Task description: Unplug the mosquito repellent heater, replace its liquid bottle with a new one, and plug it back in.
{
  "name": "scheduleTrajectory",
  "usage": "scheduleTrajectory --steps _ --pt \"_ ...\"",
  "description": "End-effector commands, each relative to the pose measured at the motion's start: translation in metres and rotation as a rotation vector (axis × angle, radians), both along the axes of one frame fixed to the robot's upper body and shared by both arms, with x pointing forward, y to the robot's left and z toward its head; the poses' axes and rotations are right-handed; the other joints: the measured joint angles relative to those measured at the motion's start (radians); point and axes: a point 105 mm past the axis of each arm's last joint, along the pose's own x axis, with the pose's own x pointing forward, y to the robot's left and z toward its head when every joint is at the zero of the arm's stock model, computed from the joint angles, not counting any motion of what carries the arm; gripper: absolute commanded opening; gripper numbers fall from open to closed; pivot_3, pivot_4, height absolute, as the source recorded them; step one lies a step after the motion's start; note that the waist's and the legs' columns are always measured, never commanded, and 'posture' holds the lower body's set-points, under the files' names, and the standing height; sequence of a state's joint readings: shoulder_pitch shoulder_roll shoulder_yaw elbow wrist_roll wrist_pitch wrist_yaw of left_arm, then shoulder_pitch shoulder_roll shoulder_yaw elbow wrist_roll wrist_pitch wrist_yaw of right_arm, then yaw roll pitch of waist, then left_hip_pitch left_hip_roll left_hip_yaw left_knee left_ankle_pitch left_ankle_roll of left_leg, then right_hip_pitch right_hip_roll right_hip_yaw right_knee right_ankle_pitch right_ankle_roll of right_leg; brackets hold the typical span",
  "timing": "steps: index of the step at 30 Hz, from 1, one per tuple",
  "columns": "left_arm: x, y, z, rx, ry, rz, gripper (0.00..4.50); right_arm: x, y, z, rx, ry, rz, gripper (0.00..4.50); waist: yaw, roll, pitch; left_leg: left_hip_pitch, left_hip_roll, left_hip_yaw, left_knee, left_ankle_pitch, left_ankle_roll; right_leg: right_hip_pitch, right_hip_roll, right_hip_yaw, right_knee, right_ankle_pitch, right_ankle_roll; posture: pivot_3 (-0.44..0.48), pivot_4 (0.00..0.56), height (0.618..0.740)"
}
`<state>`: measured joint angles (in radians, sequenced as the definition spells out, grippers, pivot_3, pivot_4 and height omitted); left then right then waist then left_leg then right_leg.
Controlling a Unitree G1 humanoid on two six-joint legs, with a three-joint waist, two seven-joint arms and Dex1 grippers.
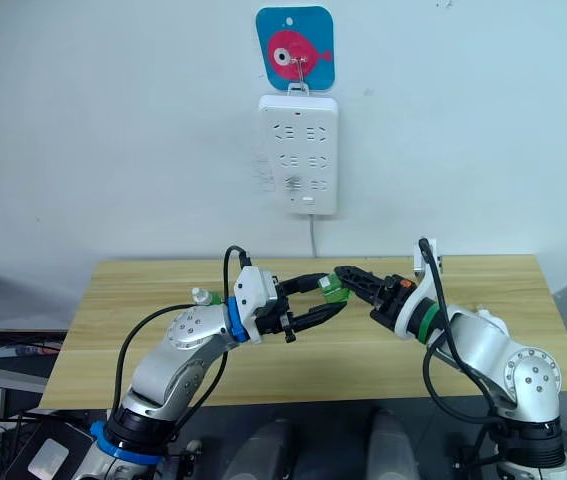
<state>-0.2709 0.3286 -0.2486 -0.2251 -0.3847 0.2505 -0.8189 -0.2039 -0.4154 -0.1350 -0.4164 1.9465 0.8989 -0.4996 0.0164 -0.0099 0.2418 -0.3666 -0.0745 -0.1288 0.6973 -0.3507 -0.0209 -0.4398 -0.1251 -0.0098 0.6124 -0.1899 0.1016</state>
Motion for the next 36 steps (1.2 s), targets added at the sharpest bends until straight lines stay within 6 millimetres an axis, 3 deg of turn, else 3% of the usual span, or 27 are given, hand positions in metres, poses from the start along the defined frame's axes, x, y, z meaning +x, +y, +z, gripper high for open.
scheduleTrajectory --steps 1,2,7,10,14,15,19,22,24,29,36 --pt "-0.007 -0.005 0.008 -0.010 -0.042 -0.029 2.22 -0.008 0.007 0.008 0.034 -0.031 0.038 1.16 0.000 0.000 0.000 0.000 0.000 0.000 0.000 0.000 0.000 0.000 0.000 0.000 0.000 0.000 0.000 0.089 0.278 0.740" --pt "-0.007 -0.005 0.008 -0.010 -0.043 -0.031 2.22 -0.007 0.006 0.007 0.038 -0.024 0.029 0.85 0.000 0.000 0.000 0.000 0.000 0.000 0.000 0.000 0.000 0.000 0.000 0.000 0.000 0.000 0.000 0.090 0.280 0.740" --pt "-0.011 -0.007 0.005 0.001 -0.042 -0.049 2.22 -0.003 0.006 0.006 0.051 -0.002 0.001 0.82 0.000 0.000 0.000 0.000 0.000 0.000 0.000 0.000 0.000 0.000 0.000 0.000 0.000 0.000 0.000 0.091 0.281 0.740" --pt "-0.013 -0.006 0.001 0.012 -0.019 -0.062 3.12 0.000 0.003 0.005 0.046 0.012 -0.024 0.82 0.000 0.000 0.000 0.000 0.000 0.000 0.000 0.000 0.000 0.000 0.000 0.000 0.000 0.000 0.000 0.091 0.279 0.740" --pt "-0.007 -0.001 0.003 0.049 -0.037 -0.031 4.36 0.008 -0.021 -0.002 -0.073 0.019 -0.101 0.82 0.002 0.000 0.000 0.000 0.000 0.000 0.000 0.000 0.000 0.000 0.000 0.000 0.000 0.000 0.000 0.091 0.276 0.740" --pt "-0.005 0.000 0.004 0.060 -0.048 -0.024 4.50 0.010 -0.029 -0.007 -0.127 0.007 -0.125 0.82 0.003 0.000 0.000 0.000 0.000 0.000 0.000 0.000 0.000 0.000 0.000 0.000 0.000 0.000 0.000 0.091 0.276 0.740" --pt "-0.004 0.000 0.005 0.104 -0.057 -0.053 4.50 0.018 -0.053 -0.025 -0.367 -0.091 -0.215 0.82 0.004 0.000 0.000 0.000 0.000 0.001 0.000 0.000 0.000 0.001 0.001 0.000 0.000 0.000 0.000 0.090 0.267 0.740" --pt "-0.010 -0.005 0.000 0.174 -0.034 -0.127 4.50 0.028 -0.081 -0.048 -0.821 -0.334 -0.274 0.82 0.002 0.000 0.000 0.000 0.000 0.004 -0.001 0.000 0.000 0.000 0.001 0.000 0.000 0.000 0.000 0.085 0.261 0.740" --pt "-0.008 -0.009 -0.002 0.203 -0.048 -0.139 4.50 0.032 -0.094 -0.060 -0.993 -0.454 -0.304 0.82 0.002 0.000 0.000 0.000 -0.001 0.005 0.000 0.000 0.000 0.000 0.001 0.000 0.000 -0.001 0.001 0.083 0.253 0.740" --pt "-0.001 -0.021 -0.002 0.237 -0.091 -0.141 4.50 0.047 -0.111 -0.085 -1.184 -0.606 -0.381 0.82 0.002 0.000 0.000 0.001 0.000 0.008 0.000 0.000 0.000 0.000 0.001 0.001 0.000 -0.001 0.001 0.079 0.248 0.740" --pt "0.007 -0.021 0.005 0.221 -0.094 -0.117 4.50 0.076 -0.129 -0.109 -1.228 -0.568 -0.518 0.82 -0.004 0.000 0.000 0.001 0.000 0.006 -0.001 0.000 0.000 0.000 0.001 0.001 0.000 -0.001 0.001 0.085 0.255 0.740"
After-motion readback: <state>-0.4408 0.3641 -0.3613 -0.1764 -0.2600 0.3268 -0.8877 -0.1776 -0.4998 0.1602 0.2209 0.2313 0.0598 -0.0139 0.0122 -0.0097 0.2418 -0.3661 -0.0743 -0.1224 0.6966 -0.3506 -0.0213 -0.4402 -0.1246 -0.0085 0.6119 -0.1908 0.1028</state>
